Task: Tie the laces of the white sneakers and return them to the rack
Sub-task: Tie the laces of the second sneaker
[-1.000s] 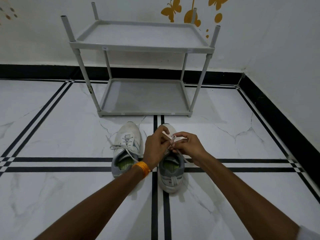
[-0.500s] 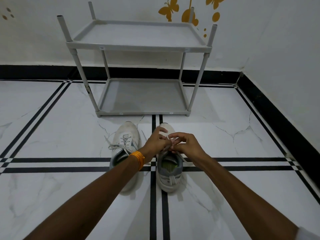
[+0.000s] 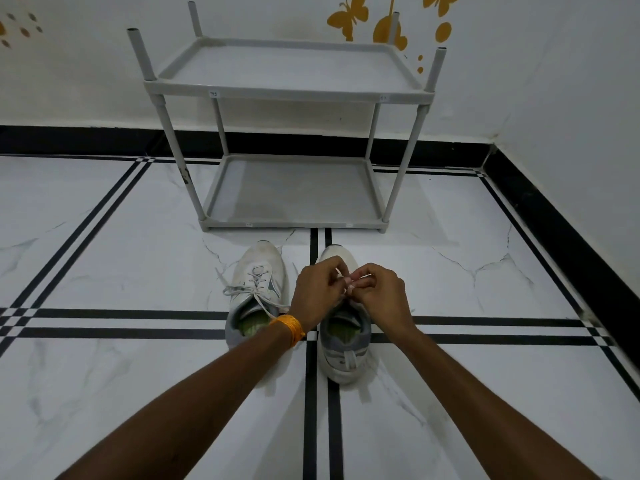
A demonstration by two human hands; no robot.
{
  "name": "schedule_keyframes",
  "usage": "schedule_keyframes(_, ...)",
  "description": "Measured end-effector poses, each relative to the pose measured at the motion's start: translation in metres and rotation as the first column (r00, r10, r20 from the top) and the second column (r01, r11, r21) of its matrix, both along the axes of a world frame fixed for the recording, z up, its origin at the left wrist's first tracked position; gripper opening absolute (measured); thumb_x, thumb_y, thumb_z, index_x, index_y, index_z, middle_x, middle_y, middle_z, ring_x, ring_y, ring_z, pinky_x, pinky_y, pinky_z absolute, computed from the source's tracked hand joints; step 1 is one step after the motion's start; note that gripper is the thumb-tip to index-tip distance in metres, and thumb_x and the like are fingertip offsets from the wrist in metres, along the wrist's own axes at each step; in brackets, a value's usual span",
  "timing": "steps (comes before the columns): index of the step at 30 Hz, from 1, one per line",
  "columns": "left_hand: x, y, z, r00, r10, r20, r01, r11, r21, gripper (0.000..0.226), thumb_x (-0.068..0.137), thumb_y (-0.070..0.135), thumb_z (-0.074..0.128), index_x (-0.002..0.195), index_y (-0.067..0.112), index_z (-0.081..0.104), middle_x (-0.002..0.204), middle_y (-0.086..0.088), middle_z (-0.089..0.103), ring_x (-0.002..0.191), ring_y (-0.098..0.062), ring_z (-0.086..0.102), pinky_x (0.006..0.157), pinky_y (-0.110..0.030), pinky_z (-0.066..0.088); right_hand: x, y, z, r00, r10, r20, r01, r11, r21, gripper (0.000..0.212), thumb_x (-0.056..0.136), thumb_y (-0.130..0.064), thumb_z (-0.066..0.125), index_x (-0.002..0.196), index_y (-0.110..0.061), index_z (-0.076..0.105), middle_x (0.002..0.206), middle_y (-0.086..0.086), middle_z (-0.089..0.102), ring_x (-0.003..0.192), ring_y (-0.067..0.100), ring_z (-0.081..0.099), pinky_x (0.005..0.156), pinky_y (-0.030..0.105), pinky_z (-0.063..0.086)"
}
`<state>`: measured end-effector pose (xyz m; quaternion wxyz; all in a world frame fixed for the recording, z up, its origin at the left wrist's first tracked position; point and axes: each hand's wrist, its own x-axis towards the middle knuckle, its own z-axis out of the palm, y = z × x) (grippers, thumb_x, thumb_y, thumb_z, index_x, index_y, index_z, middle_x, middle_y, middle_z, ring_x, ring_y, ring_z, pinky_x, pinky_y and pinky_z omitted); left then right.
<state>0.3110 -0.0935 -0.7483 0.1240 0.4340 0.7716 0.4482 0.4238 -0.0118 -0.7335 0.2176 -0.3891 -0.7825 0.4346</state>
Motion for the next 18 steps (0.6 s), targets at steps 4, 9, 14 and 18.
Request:
schedule_keyframes(4, -0.006, -0.006, 0.0, 0.977, -0.111, -0.184, 0.105, 0.994, -0.04, 0.008, 0.084, 0.017, 0.069, 0.089, 0.014, 0.074, 0.081, -0.006, 0.075, 0.076, -0.019, 0.068, 0.075, -0.037, 0.056, 0.002, 0.003, 0.002, 0.999, 0.025, 0.029, -0.027, 0.997, 0.068, 0.011, 0.081, -0.003, 0.072, 0.087, -0.013, 0.072, 0.082, 0.001, 0.073, 0.072, 0.004, 0.068, 0.067, 0.009, 0.051)
schedule_keyframes(9, -0.01, -0.002, 0.003, 0.889, -0.286, -0.358, 0.194, 0.943, -0.272, 0.025, 0.093, 0.019, 0.056, 0.109, 0.012, 0.072, 0.102, -0.01, 0.074, 0.093, -0.027, 0.066, 0.083, -0.032, 0.05, 0.002, 0.003, 0.001, 0.999, 0.034, 0.038, -0.038, 0.995, 0.092, 0.012, 0.081, -0.001, 0.071, 0.086, -0.013, 0.072, 0.083, 0.002, 0.074, 0.074, 0.009, 0.069, 0.072, 0.018, 0.056)
schedule_keyframes(14, -0.005, 0.002, 0.005, 0.867, -0.292, -0.405, 0.139, 0.92, -0.367, 0.023, 0.088, 0.016, 0.058, 0.105, 0.008, 0.071, 0.098, -0.012, 0.069, 0.093, -0.028, 0.061, 0.083, -0.037, 0.05, 0.002, 0.0, -0.005, 0.991, 0.091, 0.095, -0.114, 0.956, 0.27, 0.007, 0.085, -0.005, 0.068, 0.085, -0.012, 0.068, 0.08, 0.004, 0.072, 0.07, 0.014, 0.066, 0.073, 0.028, 0.058)
schedule_keyframes(18, -0.011, 0.008, 0.016, 0.923, -0.016, 0.383, 0.164, 0.919, -0.358, 0.019, 0.087, 0.011, 0.058, 0.093, 0.001, 0.072, 0.083, -0.009, 0.065, 0.077, -0.02, 0.059, 0.065, -0.027, 0.048, 0.004, 0.001, -0.006, 0.977, 0.156, 0.142, -0.189, 0.947, 0.26, 0.007, 0.089, -0.008, 0.062, 0.087, -0.014, 0.064, 0.081, 0.004, 0.07, 0.072, 0.017, 0.065, 0.074, 0.038, 0.059)
